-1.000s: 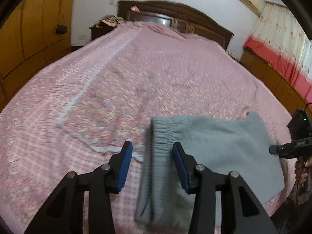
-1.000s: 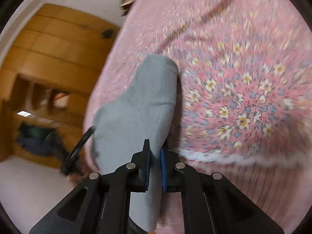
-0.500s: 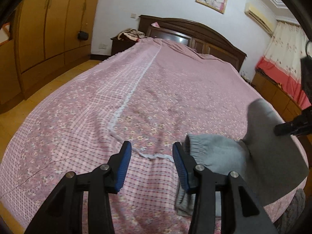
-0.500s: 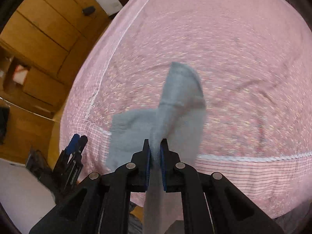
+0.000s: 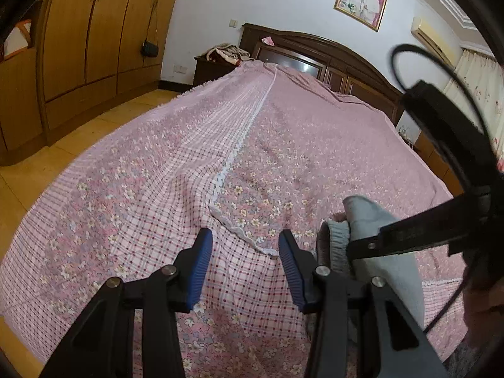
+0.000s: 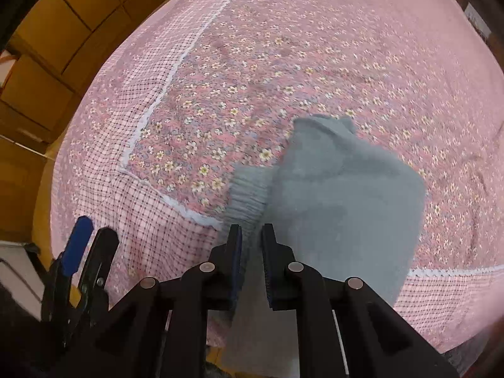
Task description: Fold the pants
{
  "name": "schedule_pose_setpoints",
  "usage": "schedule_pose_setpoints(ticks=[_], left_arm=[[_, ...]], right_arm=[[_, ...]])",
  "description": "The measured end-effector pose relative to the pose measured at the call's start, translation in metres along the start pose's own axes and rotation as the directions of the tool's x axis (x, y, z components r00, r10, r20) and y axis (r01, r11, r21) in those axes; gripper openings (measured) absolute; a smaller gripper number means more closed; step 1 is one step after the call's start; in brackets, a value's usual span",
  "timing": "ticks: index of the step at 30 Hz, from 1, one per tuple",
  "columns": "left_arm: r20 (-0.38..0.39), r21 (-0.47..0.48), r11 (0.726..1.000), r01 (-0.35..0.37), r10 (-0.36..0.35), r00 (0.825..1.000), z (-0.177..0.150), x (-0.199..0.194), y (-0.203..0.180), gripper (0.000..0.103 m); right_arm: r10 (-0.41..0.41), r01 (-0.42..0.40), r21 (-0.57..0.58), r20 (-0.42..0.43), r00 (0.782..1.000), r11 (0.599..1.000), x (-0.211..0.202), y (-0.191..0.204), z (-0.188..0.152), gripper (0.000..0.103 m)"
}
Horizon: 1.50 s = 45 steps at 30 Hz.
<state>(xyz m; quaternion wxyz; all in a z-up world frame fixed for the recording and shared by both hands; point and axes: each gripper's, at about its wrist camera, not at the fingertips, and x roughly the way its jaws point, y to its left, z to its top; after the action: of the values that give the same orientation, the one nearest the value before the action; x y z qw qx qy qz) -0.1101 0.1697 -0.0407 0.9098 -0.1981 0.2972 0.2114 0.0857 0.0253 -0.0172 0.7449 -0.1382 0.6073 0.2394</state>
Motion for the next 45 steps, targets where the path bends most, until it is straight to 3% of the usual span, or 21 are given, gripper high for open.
schedule_pose_setpoints(ticks=[4, 8, 10, 13, 16, 18, 22, 23, 26, 30, 32, 36, 38, 39, 41, 45], left_arm=[[0.002, 0.013, 1.000, 0.009, -0.009, 1.000, 0.000, -0.003, -0.002, 0.046], [-0.011, 0.028, 1.000, -0.012, 0.012, 1.000, -0.002, 0.000, -0.003, 0.046], [-0.014, 0.025, 1.000, 0.000, 0.000, 1.000, -0.002, 0.000, -0.003, 0.046], [-0.007, 0.025, 1.000, -0.008, 0.008, 1.000, -0.002, -0.001, -0.005, 0.046], [0.010, 0.022, 1.000, 0.007, -0.008, 1.000, 0.001, -0.004, -0.012, 0.046], [0.011, 0.023, 1.000, 0.020, -0.020, 1.000, 0.002, -0.004, -0.018, 0.046], [0.006, 0.068, 0.998, 0.006, -0.006, 1.000, 0.002, -0.001, -0.026, 0.046], [0.001, 0.079, 0.997, -0.009, 0.009, 1.000, 0.001, 0.000, -0.027, 0.046], [-0.023, 0.029, 0.999, 0.015, -0.015, 1.000, -0.001, 0.000, -0.012, 0.046], [-0.026, -0.006, 1.000, -0.023, 0.023, 0.999, -0.003, -0.005, 0.007, 0.047], [-0.018, -0.013, 0.999, -0.044, 0.043, 0.999, -0.005, -0.010, 0.015, 0.047], [-0.007, -0.034, 0.998, -0.050, 0.050, 0.999, -0.004, -0.016, 0.026, 0.047], [-0.005, -0.043, 0.998, -0.040, 0.040, 0.999, -0.005, -0.018, 0.028, 0.047], [-0.004, -0.043, 0.998, -0.039, 0.039, 0.999, -0.005, -0.019, 0.029, 0.047], [-0.001, -0.041, 0.999, -0.036, 0.036, 0.999, -0.005, -0.021, 0.029, 0.047], [0.004, -0.025, 0.999, -0.027, 0.027, 1.000, -0.004, -0.023, 0.025, 0.047]], right_arm=[[0.039, -0.039, -0.003, 0.006, 0.999, 0.999, 0.005, 0.012, 0.009, 0.014], [0.200, -0.200, -0.023, 0.008, 0.980, 0.979, -0.007, 0.008, 0.002, 0.014], [0.207, -0.206, -0.048, 0.030, 0.978, 0.977, -0.021, -0.004, -0.010, 0.014], [0.037, -0.031, -0.117, 0.044, 0.998, 0.993, -0.028, -0.005, -0.017, 0.022], [-0.111, 0.098, -0.197, -0.058, 0.992, 0.976, -0.012, 0.013, -0.006, 0.023], [-0.209, 0.183, -0.189, -0.123, 0.970, 0.965, -0.007, 0.023, 0.004, 0.023], [-0.426, 0.389, -0.292, -0.075, 0.901, 0.874, -0.006, 0.068, 0.013, 0.029], [-0.456, 0.416, -0.303, -0.074, 0.887, 0.858, -0.002, 0.076, 0.013, 0.034], [-0.481, 0.428, -0.285, -0.148, 0.864, 0.858, 0.011, 0.081, 0.011, 0.034], [-0.503, 0.454, -0.263, -0.162, 0.849, 0.851, 0.023, 0.079, 0.003, 0.034], [-0.545, 0.494, -0.268, -0.169, 0.821, 0.827, 0.031, 0.075, -0.001, 0.034], [-0.589, 0.541, -0.272, -0.138, 0.796, 0.796, 0.035, 0.069, -0.007, 0.034], [-0.585, 0.536, -0.285, -0.123, 0.802, 0.795, 0.035, 0.067, -0.009, 0.034], [-0.573, 0.525, -0.283, -0.120, 0.811, 0.803, 0.035, 0.064, -0.009, 0.029], [-0.519, 0.469, -0.302, -0.110, 0.847, 0.830, 0.032, 0.065, -0.012, 0.016], [-0.469, 0.424, -0.307, -0.087, 0.879, 0.852, 0.019, 0.055, -0.016, 0.010]])
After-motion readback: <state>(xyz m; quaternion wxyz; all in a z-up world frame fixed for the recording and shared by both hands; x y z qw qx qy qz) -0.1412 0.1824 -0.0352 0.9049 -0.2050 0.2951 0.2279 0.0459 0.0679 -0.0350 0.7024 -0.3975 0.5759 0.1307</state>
